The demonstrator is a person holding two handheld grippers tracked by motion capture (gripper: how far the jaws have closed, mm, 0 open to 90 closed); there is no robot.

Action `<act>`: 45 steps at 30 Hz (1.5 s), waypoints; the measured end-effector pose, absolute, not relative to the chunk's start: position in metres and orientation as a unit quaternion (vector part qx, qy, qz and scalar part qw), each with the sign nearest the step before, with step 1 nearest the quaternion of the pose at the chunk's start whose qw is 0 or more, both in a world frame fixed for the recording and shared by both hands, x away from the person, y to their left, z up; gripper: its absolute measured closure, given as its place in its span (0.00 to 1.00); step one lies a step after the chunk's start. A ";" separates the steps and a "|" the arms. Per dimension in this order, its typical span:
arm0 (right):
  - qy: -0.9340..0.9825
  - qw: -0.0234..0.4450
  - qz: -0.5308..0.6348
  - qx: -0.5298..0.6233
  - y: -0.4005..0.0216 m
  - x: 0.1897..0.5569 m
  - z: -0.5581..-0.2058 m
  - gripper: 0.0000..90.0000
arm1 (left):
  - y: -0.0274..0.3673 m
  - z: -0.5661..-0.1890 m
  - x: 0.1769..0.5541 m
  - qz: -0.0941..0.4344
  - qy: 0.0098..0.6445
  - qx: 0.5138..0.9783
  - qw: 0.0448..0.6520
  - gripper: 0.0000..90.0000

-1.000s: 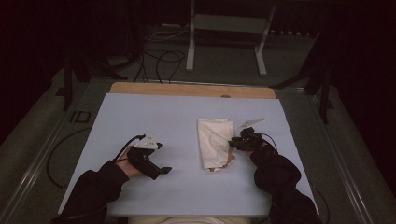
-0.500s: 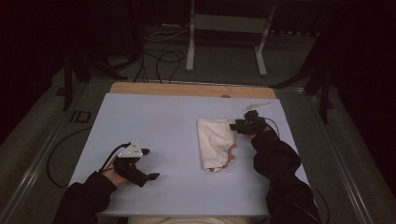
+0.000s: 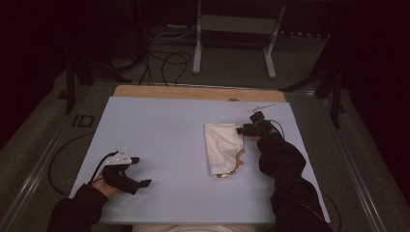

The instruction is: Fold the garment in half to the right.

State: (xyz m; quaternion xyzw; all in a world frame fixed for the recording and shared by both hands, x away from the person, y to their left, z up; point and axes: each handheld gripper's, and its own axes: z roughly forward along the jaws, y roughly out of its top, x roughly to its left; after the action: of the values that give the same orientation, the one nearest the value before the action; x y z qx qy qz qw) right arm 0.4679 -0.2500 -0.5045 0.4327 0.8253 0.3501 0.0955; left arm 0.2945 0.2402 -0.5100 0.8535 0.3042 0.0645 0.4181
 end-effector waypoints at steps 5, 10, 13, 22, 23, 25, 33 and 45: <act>0.827 0.087 0.347 0.434 -0.250 0.468 -0.509 0.66 | 0.248 -0.513 0.295 0.066 0.320 0.850 0.414 0.00; 0.827 0.085 0.349 0.432 -0.248 0.469 -0.511 0.86 | 0.257 -0.511 0.296 0.074 0.333 0.843 0.416 0.00; 0.832 0.095 0.346 0.424 -0.247 0.468 -0.509 0.99 | 0.258 -0.510 0.295 0.077 0.334 0.842 0.416 0.00; 0.836 0.120 0.350 0.404 -0.241 0.465 -0.494 1.00 | 0.260 -0.508 0.293 0.089 0.339 0.836 0.422 0.00; 0.837 0.123 0.352 0.401 -0.240 0.464 -0.492 1.00 | 0.260 -0.509 0.293 0.089 0.339 0.837 0.421 0.00; 0.836 0.126 0.357 0.397 -0.237 0.464 -0.487 1.00 | 0.260 -0.509 0.293 0.088 0.339 0.836 0.423 0.00; 0.833 0.143 0.375 0.382 -0.229 0.462 -0.468 1.00 | 0.261 -0.508 0.293 0.088 0.341 0.832 0.429 0.00; 0.822 0.162 0.371 0.401 -0.237 0.468 -0.471 1.00 | 0.262 -0.507 0.293 0.090 0.342 0.828 0.435 0.00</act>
State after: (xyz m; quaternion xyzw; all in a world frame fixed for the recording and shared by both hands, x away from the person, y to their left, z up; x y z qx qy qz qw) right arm 0.4678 -0.2368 -0.4708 0.4007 0.8219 0.3708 0.1625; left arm 0.2930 0.2618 -0.5066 0.8281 0.3420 0.0897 0.4350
